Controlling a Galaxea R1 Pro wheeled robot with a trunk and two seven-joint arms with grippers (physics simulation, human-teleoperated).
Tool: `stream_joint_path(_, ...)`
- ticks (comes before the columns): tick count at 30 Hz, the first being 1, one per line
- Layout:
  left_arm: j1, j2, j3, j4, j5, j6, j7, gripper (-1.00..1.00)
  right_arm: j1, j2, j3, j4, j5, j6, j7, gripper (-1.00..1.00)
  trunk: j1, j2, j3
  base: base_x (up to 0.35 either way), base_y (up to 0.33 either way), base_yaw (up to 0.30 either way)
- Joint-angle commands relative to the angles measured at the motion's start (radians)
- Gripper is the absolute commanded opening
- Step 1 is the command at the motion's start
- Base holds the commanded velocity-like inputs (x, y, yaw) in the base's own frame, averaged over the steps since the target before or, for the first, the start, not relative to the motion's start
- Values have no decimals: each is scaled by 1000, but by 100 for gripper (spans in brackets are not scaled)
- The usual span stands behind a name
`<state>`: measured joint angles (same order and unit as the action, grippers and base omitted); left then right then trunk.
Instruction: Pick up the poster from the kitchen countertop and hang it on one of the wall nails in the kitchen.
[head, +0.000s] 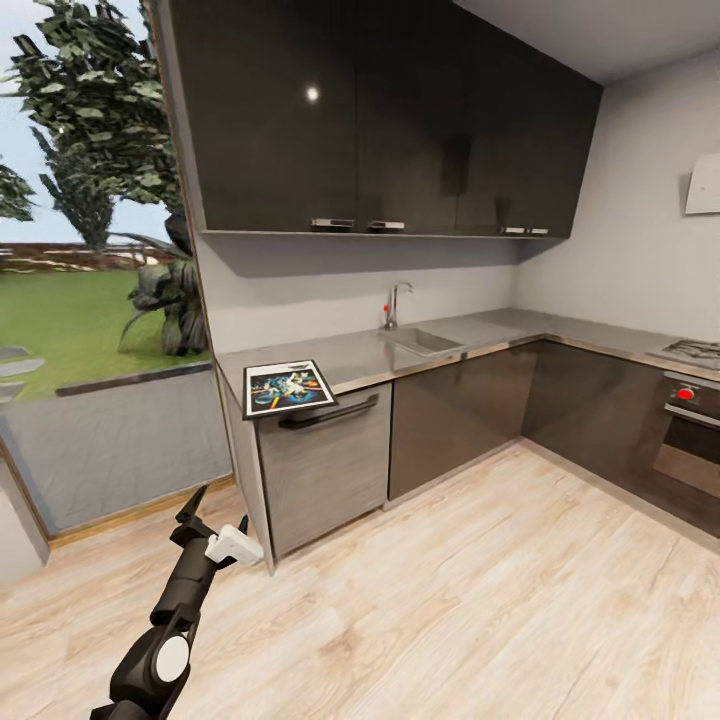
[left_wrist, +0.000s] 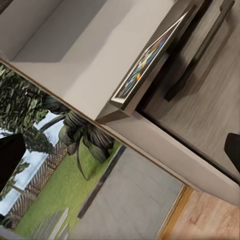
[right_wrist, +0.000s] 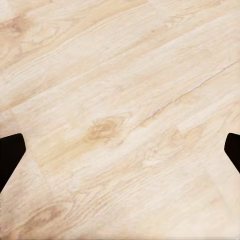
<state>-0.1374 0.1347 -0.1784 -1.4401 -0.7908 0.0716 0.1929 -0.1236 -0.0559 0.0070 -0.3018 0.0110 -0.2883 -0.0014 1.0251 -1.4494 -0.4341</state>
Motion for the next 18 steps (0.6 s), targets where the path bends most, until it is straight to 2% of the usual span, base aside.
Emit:
stream_joint_path(1,-1,1,-2,0,-10,8,6,100,-1,0,1,1,1,-3,0,100,0,-1,-1,-30,13,0)
stream_joint_path(7,-1,0,1,0,-10,8,6,100,-1,0,1,1,1,-3,0,100,0,-1,-1,-13,127,0)
stream_joint_path(18,-1,0,1,0,-10,8,5,100,-1,0,1,1,1,-3,0,100,0,-1,-1,-1,277,0)
